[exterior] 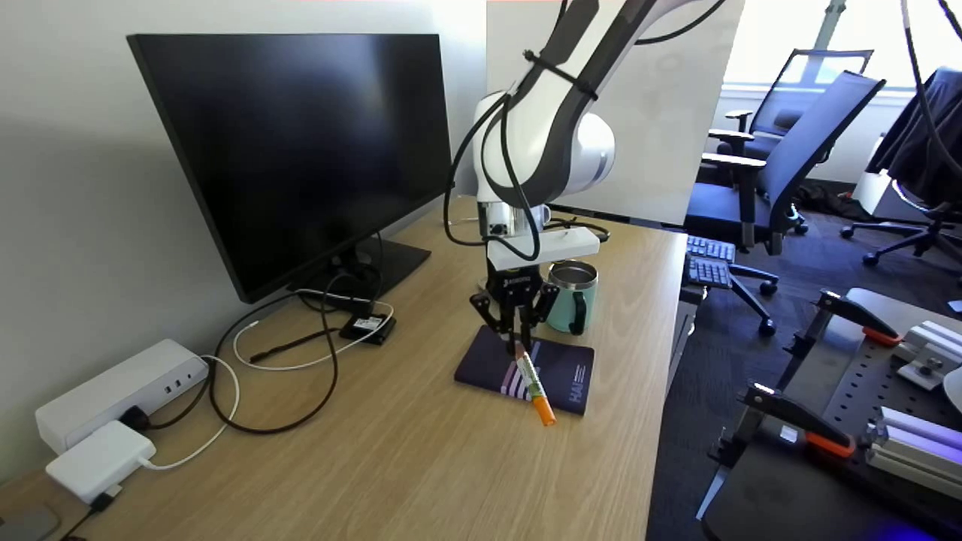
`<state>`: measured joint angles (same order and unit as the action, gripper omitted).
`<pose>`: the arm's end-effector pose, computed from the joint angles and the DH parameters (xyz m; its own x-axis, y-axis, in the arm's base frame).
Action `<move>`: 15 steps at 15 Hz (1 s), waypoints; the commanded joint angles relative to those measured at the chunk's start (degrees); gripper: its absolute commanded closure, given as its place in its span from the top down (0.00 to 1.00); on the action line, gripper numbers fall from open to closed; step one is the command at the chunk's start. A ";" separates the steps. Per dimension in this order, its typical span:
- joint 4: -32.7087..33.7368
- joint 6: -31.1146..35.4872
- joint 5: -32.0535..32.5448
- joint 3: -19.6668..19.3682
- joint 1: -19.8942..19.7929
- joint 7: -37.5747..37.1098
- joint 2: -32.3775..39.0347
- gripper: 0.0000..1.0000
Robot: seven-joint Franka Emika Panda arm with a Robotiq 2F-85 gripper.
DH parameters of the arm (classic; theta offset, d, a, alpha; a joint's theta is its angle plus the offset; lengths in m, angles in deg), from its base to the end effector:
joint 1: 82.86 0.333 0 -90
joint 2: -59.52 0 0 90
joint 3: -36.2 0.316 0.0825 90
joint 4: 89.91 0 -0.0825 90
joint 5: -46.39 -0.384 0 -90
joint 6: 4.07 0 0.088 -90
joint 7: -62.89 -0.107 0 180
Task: Pick the marker from the cup and put it on the table
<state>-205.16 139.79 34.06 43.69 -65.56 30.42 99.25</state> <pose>0.5164 0.2401 0.0913 0.9084 -0.3193 -0.2699 -0.3399 -0.9399 -0.0323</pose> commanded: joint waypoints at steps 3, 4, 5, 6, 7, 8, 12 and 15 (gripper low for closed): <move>4.45 -1.61 0.17 -1.42 0.68 1.36 5.20 0.06; 5.05 -1.71 0.12 -1.57 0.70 1.32 5.98 0.06; 5.48 -1.70 0.07 -1.64 0.65 1.41 6.63 0.06; 6.00 -1.74 0.05 -1.71 0.66 1.39 7.17 0.06; 6.37 -1.72 -0.02 -1.73 0.65 1.38 7.69 0.06; 6.68 -1.53 -0.09 -1.73 0.90 1.06 8.08 0.06; 7.31 -1.45 -0.11 -1.90 1.29 0.72 8.87 0.34; 7.47 -1.42 -0.12 -2.19 1.24 0.58 8.77 0.60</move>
<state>-198.67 139.79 34.05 42.47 -64.93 30.83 107.98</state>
